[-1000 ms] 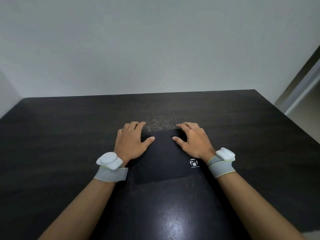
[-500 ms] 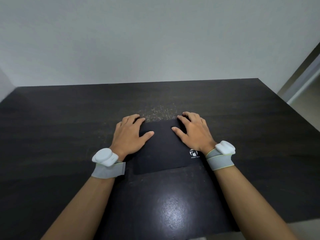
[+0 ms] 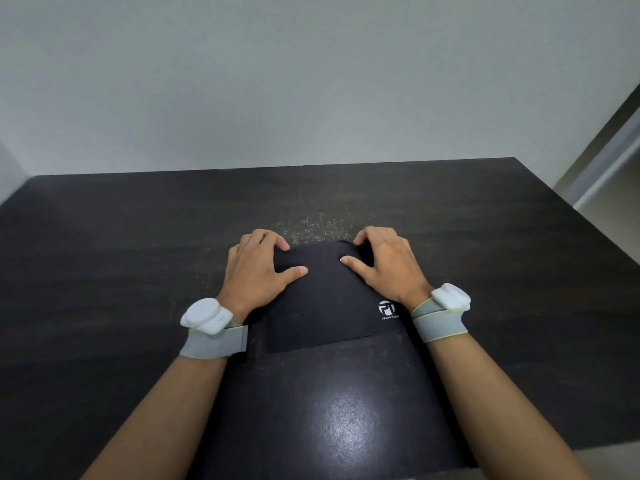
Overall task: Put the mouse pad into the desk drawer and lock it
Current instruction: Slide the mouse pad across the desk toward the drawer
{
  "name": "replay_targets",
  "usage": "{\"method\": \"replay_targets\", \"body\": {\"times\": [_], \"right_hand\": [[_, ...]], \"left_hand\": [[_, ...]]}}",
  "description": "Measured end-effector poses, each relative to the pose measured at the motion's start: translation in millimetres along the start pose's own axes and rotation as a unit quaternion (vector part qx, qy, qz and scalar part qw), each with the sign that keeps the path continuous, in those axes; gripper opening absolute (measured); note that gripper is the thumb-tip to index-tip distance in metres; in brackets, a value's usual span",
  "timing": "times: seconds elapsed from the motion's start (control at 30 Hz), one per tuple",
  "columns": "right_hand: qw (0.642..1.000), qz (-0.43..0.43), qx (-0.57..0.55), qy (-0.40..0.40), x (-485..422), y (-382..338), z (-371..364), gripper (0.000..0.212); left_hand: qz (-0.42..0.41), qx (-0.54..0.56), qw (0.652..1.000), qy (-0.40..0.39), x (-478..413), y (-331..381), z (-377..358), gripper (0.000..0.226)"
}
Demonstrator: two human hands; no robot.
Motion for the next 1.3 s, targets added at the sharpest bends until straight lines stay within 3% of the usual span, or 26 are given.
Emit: {"method": "replay_targets", "body": {"times": [0.17,0.3,0.5,0.57,0.7,0.87,1.1,1.3], "right_hand": [[0.998,-0.02,-0.053,-0.003,-1.0,2.4,7.6,0.049],[0.989,-0.059,-0.136,-0.018,-3.6,15.5,17.2,0.06],[0.979,-0.112,-0.171,-0.018,-5.4,32.7,26.4,0.03],[0.981,-0.107,-0.158,-0.018,-5.0,33.0,26.9,0.022],[0.984,-0.088,-0.152,0.014,-5.3,32.6,29.8,0.029],[0.976,-0.103,-0.188,0.035,-5.0,34.1,28.3,0.039],[0.95,-0.11,-0.286,0.057,-4.7,31.8,30.5,0.013],[0.928,-0.12,-0.348,0.054,-6.6,30.8,33.6,0.006]], "left_hand": [[0.003,0.001,1.0,0.022,2.4,4.9,7.3,0.047],[0.06,0.042,0.997,0.011,4.0,-4.9,15.7,0.059],[0.135,0.195,0.972,-0.009,12.1,-18.2,23.8,0.043],[0.125,0.248,0.961,-0.006,11.8,-15.1,24.2,0.032],[0.105,0.241,0.965,0.015,9.8,-12.3,25.2,0.014],[0.047,0.251,0.965,0.056,6.0,-9.2,27.3,0.011],[0.031,0.294,0.945,0.138,4.5,-7.7,27.0,0.013],[0.049,0.303,0.933,0.186,4.6,-4.5,28.2,0.008]]}}
Point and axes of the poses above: each hand's wrist, its own x-axis away from the middle knuckle, its own z-axis out of the back of the hand, y = z × x, the point moved 6 cm from there along -x, towards the middle knuckle, and after that the axes turned 15 degrees about -z, right-handed, at the moved point
